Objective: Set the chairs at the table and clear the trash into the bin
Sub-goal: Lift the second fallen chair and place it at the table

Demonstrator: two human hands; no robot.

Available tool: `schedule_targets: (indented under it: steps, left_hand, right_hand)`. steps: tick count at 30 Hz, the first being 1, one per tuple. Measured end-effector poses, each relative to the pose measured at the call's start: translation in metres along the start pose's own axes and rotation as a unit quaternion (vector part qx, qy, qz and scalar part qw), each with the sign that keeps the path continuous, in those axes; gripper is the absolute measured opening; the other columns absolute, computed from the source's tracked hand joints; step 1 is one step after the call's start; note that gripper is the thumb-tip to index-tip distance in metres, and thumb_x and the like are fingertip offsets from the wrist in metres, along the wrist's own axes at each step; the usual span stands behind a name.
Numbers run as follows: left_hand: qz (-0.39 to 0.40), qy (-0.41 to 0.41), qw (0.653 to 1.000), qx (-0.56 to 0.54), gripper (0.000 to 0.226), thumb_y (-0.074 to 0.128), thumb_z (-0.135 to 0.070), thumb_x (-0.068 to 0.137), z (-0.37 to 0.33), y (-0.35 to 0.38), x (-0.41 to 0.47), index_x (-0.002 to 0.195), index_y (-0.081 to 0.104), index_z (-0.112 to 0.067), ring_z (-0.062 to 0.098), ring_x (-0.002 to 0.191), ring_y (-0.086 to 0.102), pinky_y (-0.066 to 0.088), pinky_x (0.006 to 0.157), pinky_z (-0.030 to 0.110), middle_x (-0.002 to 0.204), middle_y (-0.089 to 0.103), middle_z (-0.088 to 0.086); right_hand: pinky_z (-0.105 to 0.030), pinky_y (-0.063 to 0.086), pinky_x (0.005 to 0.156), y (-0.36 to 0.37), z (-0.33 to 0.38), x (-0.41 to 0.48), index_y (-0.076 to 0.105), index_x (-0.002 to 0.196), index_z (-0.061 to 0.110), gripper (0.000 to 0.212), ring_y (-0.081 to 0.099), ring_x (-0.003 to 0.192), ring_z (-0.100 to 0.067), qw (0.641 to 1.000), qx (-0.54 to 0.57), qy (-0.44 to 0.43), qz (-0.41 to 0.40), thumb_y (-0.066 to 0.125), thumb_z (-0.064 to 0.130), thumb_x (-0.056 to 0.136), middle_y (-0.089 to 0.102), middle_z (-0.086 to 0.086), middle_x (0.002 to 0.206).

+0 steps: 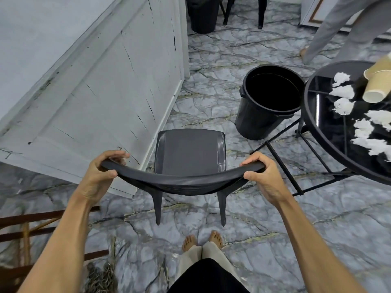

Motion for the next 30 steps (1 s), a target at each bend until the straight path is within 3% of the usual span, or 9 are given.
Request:
schedule_targets:
  steps: [2,4,7,10,15,19,24,30]
  left_hand:
    - [-0.014,-0.014,1.0,0.0,0.098,0.095,-0.042,0.041,-0.002,0.001,0.003,0.111,0.055,0.014,0.014,0.088,0.062,0.05,0.084,0.022,0.09,0.071,0.001]
    - [-0.01,-0.021,1.0,-0.001,0.063,0.095,-0.041,0.041,-0.003,0.004,0.008,0.088,0.068,-0.008,0.015,0.086,0.062,0.049,0.08,0.02,0.083,0.068,0.001]
    - [0.007,-0.008,1.0,-0.015,0.044,0.094,-0.039,0.045,-0.009,0.016,0.016,0.075,0.068,-0.02,0.015,0.084,0.059,0.047,0.078,0.02,0.08,0.065,0.001]
    - [0.031,-0.001,0.999,-0.017,0.045,0.094,-0.039,0.045,-0.018,0.034,0.027,0.075,0.067,-0.018,0.016,0.082,0.059,0.048,0.076,0.02,0.081,0.062,0.004]
    - [0.098,-0.005,0.995,0.006,0.048,0.093,-0.039,0.046,-0.03,0.079,0.056,0.077,0.066,-0.015,0.019,0.082,0.056,0.047,0.072,0.021,0.084,0.058,0.011]
    - [0.171,-0.018,0.985,0.004,0.024,0.078,-0.018,0.053,-0.028,0.125,0.085,0.075,0.067,-0.017,0.017,0.078,0.059,0.048,0.071,0.02,0.079,0.063,0.005]
    - [0.254,-0.037,0.966,0.01,0.048,0.095,-0.039,0.043,-0.022,0.178,0.13,0.076,0.068,-0.017,0.016,0.077,0.059,0.048,0.069,0.019,0.08,0.062,0.006]
    - [0.362,-0.061,0.93,0.012,0.046,0.095,-0.038,0.041,-0.015,0.238,0.193,0.074,0.069,-0.02,0.014,0.078,0.06,0.05,0.07,0.02,0.08,0.063,0.0]
  right_hand:
    - [-0.032,0.051,0.067,-0.001,0.004,0.001,0.068,0.077,0.02,0.052,0.059,0.075,-0.023,1.0,0.011,-0.008,-0.002,0.096,0.046,0.041,0.062,-0.012,0.083]
    - [-0.031,0.052,0.067,-0.004,0.009,0.001,0.069,0.078,0.019,0.052,0.06,0.075,-0.021,1.0,0.019,-0.019,-0.011,0.096,0.045,0.041,0.064,-0.01,0.082]
    - [-0.032,0.052,0.069,-0.01,0.015,-0.007,0.069,0.079,0.019,0.052,0.061,0.077,-0.022,0.999,0.029,-0.027,-0.036,0.096,0.045,0.043,0.065,-0.006,0.081]
    - [-0.037,0.05,0.071,-0.022,0.021,-0.029,0.069,0.079,0.019,0.051,0.06,0.079,-0.026,0.996,0.044,-0.034,-0.067,0.096,0.044,0.044,0.064,-0.007,0.08]
    - [-0.025,0.052,0.069,-0.047,0.026,-0.077,0.07,0.078,0.02,0.05,0.06,0.073,-0.017,0.985,0.069,-0.057,-0.147,0.096,0.044,0.043,0.065,0.001,0.075]
    - [-0.023,0.052,0.067,-0.065,0.028,-0.112,0.07,0.075,0.022,0.051,0.061,0.071,-0.015,0.97,0.085,-0.072,-0.218,0.096,0.048,0.04,0.065,0.002,0.073]
    - [-0.021,0.052,0.065,-0.078,0.027,-0.138,0.07,0.071,0.024,0.051,0.062,0.069,-0.011,0.94,0.092,-0.084,-0.317,0.095,0.051,0.037,0.065,0.006,0.073]
    - [-0.021,0.052,0.064,-0.075,0.027,-0.152,0.07,0.069,0.025,0.049,0.063,0.068,-0.013,0.891,0.108,-0.108,-0.429,0.096,0.051,0.036,0.066,0.004,0.071]
Point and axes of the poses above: each hand's wrist, its own x-axis towards the middle knuckle, its own y-axis out of the palm, z = x × y, the point moved 3 cm from there along x, towards the middle knuckle
